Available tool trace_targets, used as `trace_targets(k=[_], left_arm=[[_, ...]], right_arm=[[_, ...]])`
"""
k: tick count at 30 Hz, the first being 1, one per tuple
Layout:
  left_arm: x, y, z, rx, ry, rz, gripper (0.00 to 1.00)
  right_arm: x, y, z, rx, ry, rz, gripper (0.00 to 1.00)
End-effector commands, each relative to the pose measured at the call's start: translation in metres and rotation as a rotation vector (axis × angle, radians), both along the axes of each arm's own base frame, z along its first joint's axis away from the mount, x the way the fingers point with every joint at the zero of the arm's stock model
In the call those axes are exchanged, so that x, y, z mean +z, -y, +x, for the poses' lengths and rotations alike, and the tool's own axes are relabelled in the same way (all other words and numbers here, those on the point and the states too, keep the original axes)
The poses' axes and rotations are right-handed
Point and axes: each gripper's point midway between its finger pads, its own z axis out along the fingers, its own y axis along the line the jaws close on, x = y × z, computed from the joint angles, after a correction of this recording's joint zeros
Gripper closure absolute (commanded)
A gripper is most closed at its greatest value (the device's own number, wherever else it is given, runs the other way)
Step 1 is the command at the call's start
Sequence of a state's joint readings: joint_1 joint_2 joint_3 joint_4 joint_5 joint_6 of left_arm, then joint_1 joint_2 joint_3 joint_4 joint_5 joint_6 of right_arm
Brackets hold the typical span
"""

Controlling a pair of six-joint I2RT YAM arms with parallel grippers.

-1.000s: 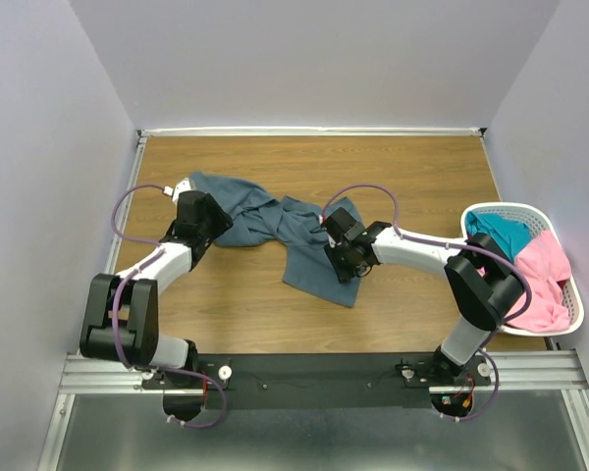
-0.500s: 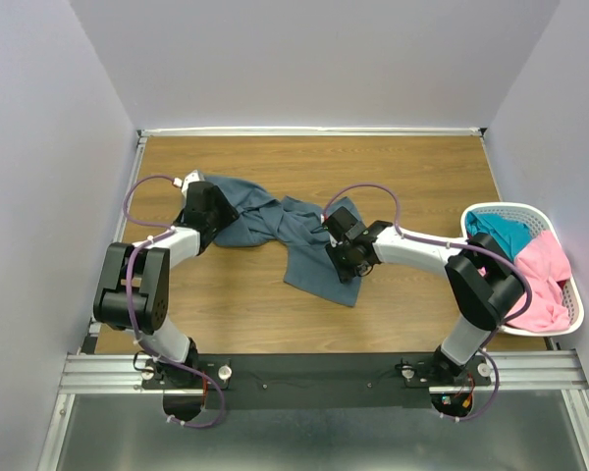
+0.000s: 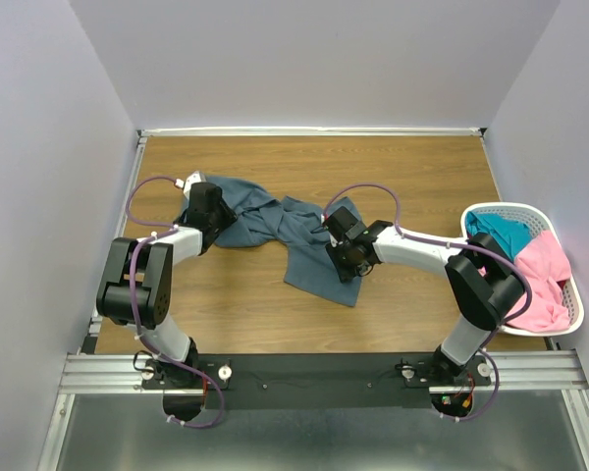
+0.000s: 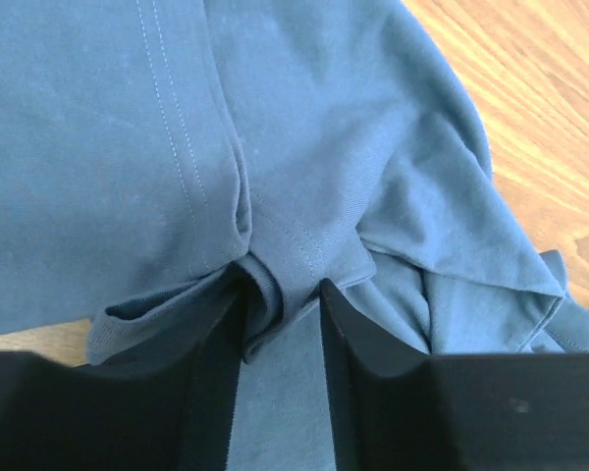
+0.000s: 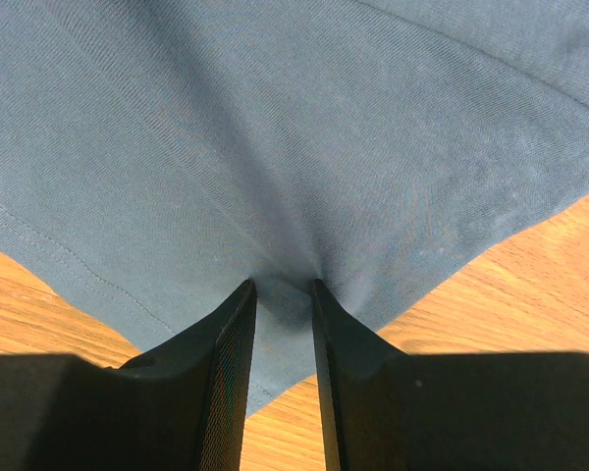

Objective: Fold and stack the t-shirts
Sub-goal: Flatten the tshirt out

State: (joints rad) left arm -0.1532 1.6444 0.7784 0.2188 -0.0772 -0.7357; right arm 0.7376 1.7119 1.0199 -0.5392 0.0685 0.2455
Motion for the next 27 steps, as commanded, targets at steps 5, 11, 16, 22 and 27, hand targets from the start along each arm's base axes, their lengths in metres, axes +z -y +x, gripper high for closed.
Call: trace_targets(k=[5,11,16,22,27], left_arm=[[0.010,0.000,0.006,0.015,0.049,0.008,0.80],[0.064,-0.011,-0.006,0.041,0.123,0.043,1.00],[0.131,-0.034,-0.023,0.064,0.230,0.116,1.00],[0.146,-0.044,-0.041,-0.018,0.226,0.201,1.00],[0.143,-0.048,-0.046,-0.033,0.240,0.222,1.00]], right_arm=[[-0.014,0.024,-0.021,-0.019,-0.080,-0.076,0.64],[-0.011,0.031,-0.015,-0.049,-0.053,-0.094,0.64],[-0.014,0.043,-0.005,-0.116,-0.056,-0.098,0.64],[-0.015,0.070,0.027,-0.235,-0.036,-0.126,0.64],[0.002,0.069,0.051,-0.257,0.008,-0.110,0.63]])
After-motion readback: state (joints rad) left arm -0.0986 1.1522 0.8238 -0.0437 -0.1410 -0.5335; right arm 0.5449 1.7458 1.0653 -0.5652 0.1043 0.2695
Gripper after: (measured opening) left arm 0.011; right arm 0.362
